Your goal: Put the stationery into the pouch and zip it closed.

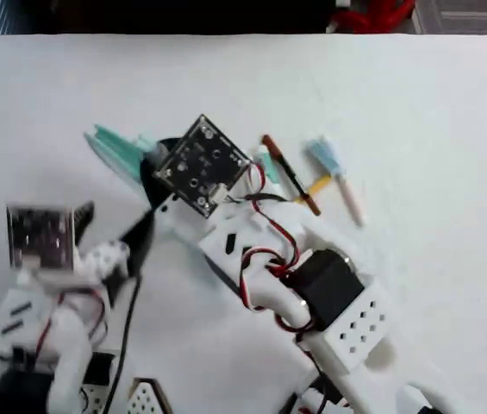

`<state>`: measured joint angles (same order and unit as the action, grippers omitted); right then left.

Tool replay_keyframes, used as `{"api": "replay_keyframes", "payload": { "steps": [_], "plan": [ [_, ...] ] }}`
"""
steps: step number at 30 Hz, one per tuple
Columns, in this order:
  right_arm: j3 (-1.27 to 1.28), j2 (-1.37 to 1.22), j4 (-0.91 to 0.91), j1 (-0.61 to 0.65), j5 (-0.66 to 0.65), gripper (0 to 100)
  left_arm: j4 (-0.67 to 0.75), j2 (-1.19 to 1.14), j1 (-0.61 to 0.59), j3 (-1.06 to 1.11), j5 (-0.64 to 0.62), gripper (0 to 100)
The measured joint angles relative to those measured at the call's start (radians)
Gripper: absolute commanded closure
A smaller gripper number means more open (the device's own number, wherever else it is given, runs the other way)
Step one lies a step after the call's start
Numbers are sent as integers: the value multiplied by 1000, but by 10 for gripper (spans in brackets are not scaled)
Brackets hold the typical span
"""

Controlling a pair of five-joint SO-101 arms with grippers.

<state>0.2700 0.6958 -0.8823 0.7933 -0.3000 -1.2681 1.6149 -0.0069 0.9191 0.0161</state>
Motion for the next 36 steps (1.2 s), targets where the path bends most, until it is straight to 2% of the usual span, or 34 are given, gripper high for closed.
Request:
{"api": "replay_keyframes", "payload": {
  "steps": [3, 7, 13, 20, 25, 32, 36],
  "plan": [
    [-49, -21, 0, 2, 0, 981, -14, 137, 100, 18, -37, 709],
    [-121, -71, 5, 2, 0, 981, 18, 204, 115, 150, -78, 709],
    [-242, -218, 6, 9, 0, 981, 87, 204, 115, 209, -296, 710],
    [-371, -259, -3, 11, 46, 981, 247, 204, 137, 293, -325, 713],
    [-374, -261, -12, 46, 66, 981, 307, 204, 218, 313, -325, 714],
    [-430, -261, -114, 178, 68, 981, 413, 204, 175, 411, -325, 714],
    [-445, -261, -115, 199, 69, 981, 420, 204, 147, 413, -331, 729]
  ]
}}
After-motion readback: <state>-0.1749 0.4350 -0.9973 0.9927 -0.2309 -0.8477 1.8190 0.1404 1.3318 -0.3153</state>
